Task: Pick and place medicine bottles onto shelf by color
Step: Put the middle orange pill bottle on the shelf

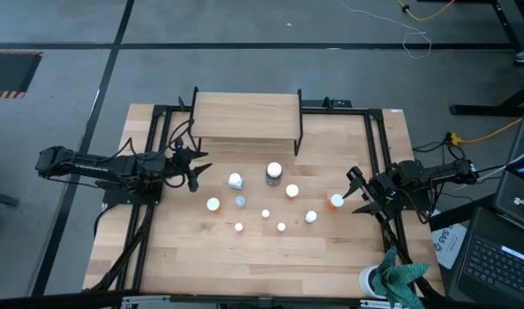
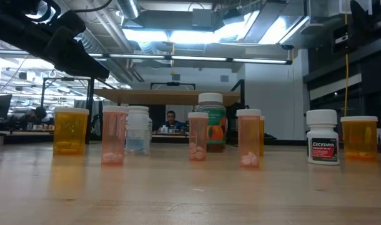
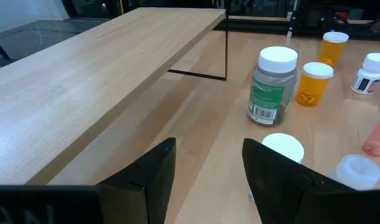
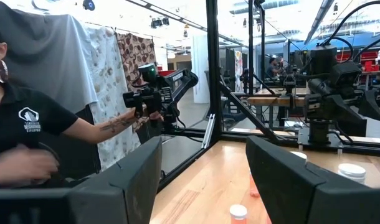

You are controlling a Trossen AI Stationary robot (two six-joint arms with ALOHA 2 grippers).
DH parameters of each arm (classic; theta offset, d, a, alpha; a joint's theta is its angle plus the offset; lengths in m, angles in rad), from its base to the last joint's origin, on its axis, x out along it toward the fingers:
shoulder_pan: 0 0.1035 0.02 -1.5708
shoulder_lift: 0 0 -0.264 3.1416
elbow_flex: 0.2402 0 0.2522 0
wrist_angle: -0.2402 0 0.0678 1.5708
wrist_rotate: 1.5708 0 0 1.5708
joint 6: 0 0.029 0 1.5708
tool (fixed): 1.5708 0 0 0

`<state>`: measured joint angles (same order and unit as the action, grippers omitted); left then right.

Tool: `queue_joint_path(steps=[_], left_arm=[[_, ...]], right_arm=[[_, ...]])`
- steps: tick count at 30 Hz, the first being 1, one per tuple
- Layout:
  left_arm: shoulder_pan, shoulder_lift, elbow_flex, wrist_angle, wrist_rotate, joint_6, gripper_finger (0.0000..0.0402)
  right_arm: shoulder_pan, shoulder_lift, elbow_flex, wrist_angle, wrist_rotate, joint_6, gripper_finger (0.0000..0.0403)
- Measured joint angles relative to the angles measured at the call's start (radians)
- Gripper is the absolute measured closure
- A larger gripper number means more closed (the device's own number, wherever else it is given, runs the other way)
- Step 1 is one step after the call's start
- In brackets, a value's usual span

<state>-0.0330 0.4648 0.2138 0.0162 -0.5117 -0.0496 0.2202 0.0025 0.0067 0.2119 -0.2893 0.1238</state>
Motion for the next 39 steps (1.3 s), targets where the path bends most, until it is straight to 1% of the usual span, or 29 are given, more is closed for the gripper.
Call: queue_joint_path(steps=[4,6,10,15,20,26,30,32,34,37,39], left_arm=[[0.000,0.000,-0.001,0.010,0.000,-0.020,0.0221],[0.000,0.000,-0.002,0.049,0.002,-0.019,0.0221],[0.000,0.032,-0.002,0.148,0.078,0.015,0.0221],[0.000,0.097,-0.001,0.252,0.139,0.042,0.0221],[0.000,0.131,-0.001,0.261,0.140,0.044,0.0221],[0.000,0.133,-0.001,0.262,0.140,0.060,0.0221],[0.000,0.133,-0.001,0.262,0.139,0.060,0.0221],[0.000,0.133,-0.001,0.262,0.139,0.060,0.0221],[0.000,0.132,0.000,0.262,0.139,0.061,0.0221],[0.000,0.132,0.000,0.262,0.139,0.061,0.0221],[0.000,0.132,0.000,0.262,0.138,0.061,0.0221]], right_arm=[[0.000,0.000,0.000,0.000,0.000,0.000,0.0166],[0.000,0.000,0.000,0.000,0.000,0.000,0.0166],[0.000,0.000,0.000,0.000,0.000,-0.001,0.0166],[0.000,0.000,0.000,0.000,0.000,-0.001,0.0166],[0.000,0.000,0.000,0.008,0.000,-0.001,0.0166],[0.000,0.000,0.000,0.015,0.008,0.001,0.0166],[0.000,0.000,0.000,0.016,0.008,-0.074,0.0166],[0.000,0.000,0.000,0.015,0.009,-0.077,0.0166],[0.000,0.000,0.000,0.016,0.034,-0.078,0.0166],[0.000,0.000,0.000,0.011,0.118,-0.077,0.0166],[-0.001,0.000,0.000,-0.002,0.142,-0.076,0.0166]])
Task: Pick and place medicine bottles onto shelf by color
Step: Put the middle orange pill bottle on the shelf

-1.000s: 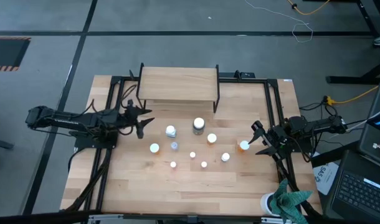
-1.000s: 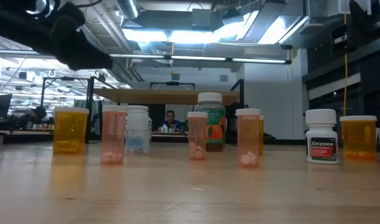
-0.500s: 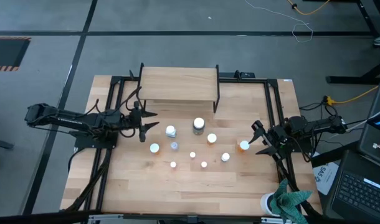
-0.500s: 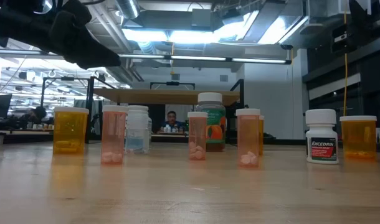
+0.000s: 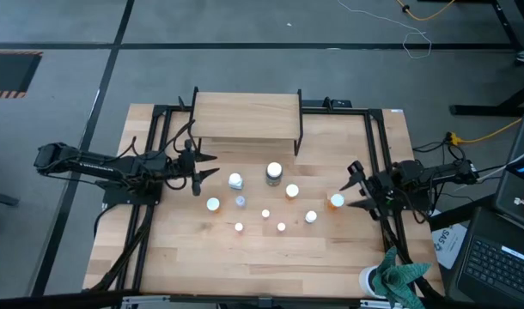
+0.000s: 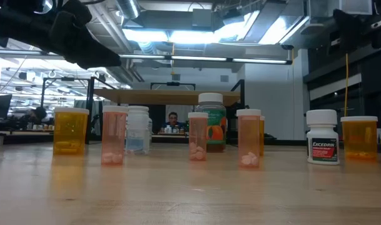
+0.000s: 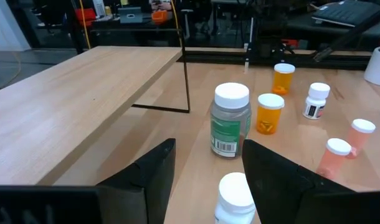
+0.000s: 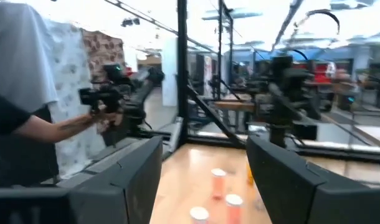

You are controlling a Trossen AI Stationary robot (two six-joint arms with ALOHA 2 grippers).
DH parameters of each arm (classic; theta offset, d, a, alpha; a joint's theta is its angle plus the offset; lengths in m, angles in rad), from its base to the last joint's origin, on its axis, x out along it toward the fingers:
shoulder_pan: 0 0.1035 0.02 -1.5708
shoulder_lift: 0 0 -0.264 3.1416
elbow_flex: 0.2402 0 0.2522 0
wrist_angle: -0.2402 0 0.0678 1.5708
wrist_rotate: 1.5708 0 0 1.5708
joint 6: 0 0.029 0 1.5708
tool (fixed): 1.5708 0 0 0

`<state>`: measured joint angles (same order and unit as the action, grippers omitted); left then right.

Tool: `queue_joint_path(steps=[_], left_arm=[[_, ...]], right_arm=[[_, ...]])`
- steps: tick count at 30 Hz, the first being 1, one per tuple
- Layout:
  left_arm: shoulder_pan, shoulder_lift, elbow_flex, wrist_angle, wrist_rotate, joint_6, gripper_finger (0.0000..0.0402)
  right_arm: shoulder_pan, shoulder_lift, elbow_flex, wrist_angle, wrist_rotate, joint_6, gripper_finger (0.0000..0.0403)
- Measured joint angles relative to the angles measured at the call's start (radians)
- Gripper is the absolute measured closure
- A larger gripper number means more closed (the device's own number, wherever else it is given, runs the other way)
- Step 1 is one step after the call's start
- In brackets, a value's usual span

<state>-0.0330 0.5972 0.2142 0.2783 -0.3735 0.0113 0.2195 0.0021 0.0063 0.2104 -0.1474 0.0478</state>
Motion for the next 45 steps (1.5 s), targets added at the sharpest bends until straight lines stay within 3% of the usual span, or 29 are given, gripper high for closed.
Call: queue_joint_path(steps=[5,14,24,37,45], left_arm=[[0.000,0.000,0.000,0.000,-0.001,0.000,0.0221],[0.000,0.000,0.000,0.001,-0.001,0.000,0.0221],[0.000,0.000,0.000,0.007,-0.001,0.000,0.0221],[0.000,0.000,0.000,0.027,-0.002,-0.005,0.0221],[0.000,0.000,0.000,0.041,0.011,-0.087,0.0221]], right_arm=[[0.000,0.002,0.000,0.001,0.024,0.003,0.0166],[0.000,0.003,0.010,-0.015,0.182,-0.007,0.0166],[0.000,0.041,0.198,-0.143,0.337,-0.108,0.0166],[-0.001,0.373,0.456,-0.301,0.592,-0.109,0.0166],[-0.001,0.562,0.638,-0.460,0.705,-0.056,0.0166]])
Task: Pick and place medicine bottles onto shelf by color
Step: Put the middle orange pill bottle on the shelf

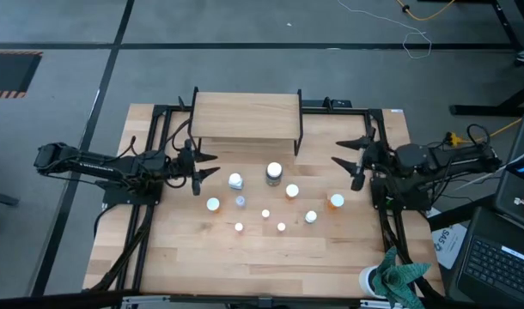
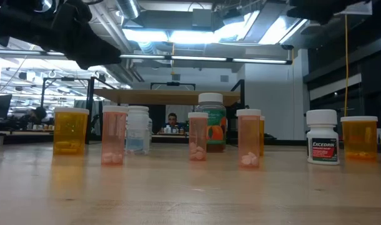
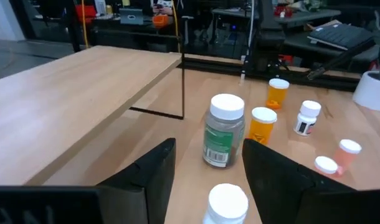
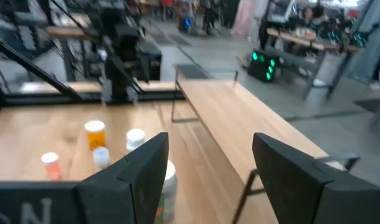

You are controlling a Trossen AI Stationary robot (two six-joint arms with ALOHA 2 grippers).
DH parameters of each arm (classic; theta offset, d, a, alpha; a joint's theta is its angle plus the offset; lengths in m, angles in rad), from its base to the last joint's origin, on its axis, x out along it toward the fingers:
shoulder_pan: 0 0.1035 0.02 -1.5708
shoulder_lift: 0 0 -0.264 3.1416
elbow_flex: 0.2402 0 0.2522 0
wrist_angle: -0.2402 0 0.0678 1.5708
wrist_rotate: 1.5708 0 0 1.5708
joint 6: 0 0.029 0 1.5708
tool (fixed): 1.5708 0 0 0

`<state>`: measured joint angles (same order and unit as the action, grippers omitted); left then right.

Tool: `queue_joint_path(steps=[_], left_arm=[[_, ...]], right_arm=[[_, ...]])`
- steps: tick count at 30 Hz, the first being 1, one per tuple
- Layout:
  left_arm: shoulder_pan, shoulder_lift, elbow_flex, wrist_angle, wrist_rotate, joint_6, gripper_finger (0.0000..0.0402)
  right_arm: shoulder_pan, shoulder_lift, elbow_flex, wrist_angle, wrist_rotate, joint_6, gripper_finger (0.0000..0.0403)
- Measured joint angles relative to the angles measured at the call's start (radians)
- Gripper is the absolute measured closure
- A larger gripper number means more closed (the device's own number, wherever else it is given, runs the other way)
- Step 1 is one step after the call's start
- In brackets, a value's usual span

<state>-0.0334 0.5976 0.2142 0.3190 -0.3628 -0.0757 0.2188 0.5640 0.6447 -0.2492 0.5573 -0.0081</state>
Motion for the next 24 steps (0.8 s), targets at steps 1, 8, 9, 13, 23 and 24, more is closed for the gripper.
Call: queue_joint_path(steps=[1,8,9,13,23,24], left_arm=[[0.000,0.001,0.000,0.014,0.005,0.000,0.0221],[0.000,0.043,0.026,0.084,0.014,0.015,0.0221],[0.000,0.053,0.042,0.071,0.014,0.015,0.0221],[0.000,0.134,0.138,0.005,0.018,0.016,0.0221],[-0.001,0.358,0.442,-0.321,0.055,0.078,0.0221],[-0.001,0.377,0.459,-0.333,0.058,0.071,0.0221]], right_arm=[[-0.001,0.021,0.027,-0.033,0.001,0.012,0.0166],[-0.001,0.134,0.176,-0.216,0.023,0.100,0.0166],[-0.001,0.147,0.190,-0.235,0.036,0.108,0.0166],[-0.014,0.196,0.230,-0.289,0.042,0.109,0.0166],[-0.118,0.317,0.234,-0.324,-0.204,0.169,0.0166],[-0.123,0.333,0.234,-0.325,-0.227,0.169,0.0166]])
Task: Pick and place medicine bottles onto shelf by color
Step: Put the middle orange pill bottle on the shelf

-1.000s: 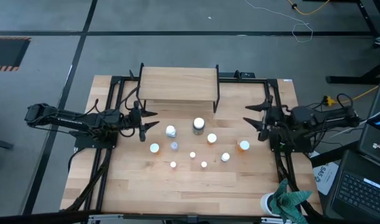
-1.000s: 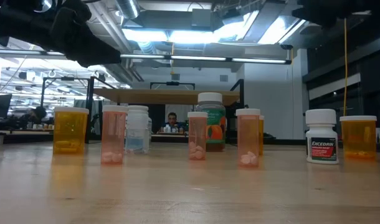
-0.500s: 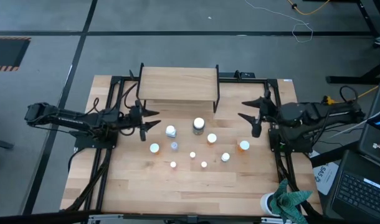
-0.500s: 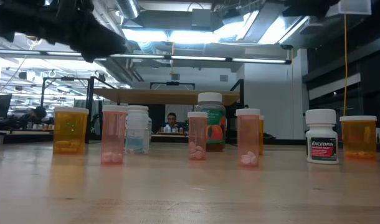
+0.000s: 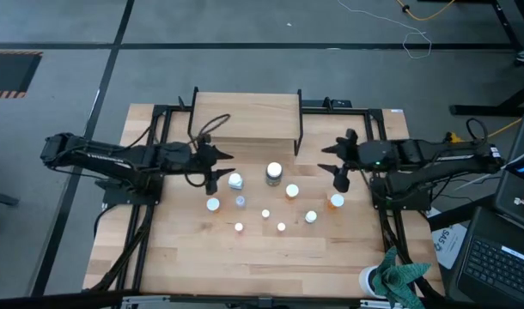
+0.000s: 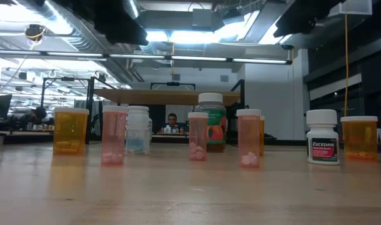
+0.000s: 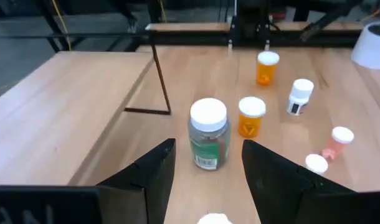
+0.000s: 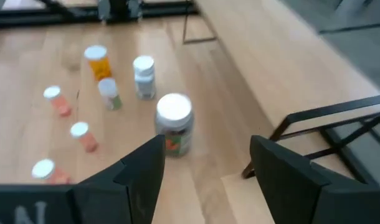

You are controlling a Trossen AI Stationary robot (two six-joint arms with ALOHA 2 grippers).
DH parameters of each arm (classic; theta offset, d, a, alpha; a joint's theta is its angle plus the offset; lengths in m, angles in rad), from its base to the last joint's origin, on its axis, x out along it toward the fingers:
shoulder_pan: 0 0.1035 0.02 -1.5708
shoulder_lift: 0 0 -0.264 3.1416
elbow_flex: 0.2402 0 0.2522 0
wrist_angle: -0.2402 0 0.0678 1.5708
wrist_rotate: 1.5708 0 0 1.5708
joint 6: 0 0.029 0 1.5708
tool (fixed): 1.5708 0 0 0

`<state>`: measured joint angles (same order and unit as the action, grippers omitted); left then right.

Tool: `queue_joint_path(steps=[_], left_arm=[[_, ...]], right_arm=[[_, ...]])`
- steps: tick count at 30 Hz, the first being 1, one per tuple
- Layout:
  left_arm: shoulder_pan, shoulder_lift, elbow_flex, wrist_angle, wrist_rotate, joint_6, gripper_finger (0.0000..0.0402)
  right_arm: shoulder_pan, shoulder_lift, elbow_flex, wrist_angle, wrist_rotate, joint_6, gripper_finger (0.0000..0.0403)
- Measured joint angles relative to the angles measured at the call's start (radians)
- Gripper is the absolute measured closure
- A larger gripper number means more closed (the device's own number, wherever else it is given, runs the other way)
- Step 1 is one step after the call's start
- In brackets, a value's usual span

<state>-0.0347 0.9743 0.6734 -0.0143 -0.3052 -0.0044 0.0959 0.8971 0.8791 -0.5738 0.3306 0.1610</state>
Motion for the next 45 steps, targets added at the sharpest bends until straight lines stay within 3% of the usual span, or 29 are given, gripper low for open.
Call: queue_joint_path(steps=[6,12,21,27,45], left_arm=[[-0.018,0.096,0.037,-0.020,0.016,-0.019,0.0221],[-0.035,0.181,0.036,-0.025,0.016,-0.019,0.0221],[-0.039,0.212,0.036,-0.022,0.016,-0.023,0.0221],[-0.041,0.212,0.036,-0.022,0.016,-0.090,0.0221],[-0.052,0.212,0.036,-0.022,0.007,-0.092,0.0221]], right_arm=[[-0.012,0.110,0.000,0.011,-0.099,0.046,0.0166],[-0.012,0.238,0.000,0.037,-0.117,0.043,0.0166],[-0.012,0.351,0.000,0.081,-0.181,0.017,0.0166],[-0.012,0.375,0.000,0.120,-0.235,0.017,0.0166],[-0.007,0.376,0.000,0.158,-0.288,0.004,0.0166]])
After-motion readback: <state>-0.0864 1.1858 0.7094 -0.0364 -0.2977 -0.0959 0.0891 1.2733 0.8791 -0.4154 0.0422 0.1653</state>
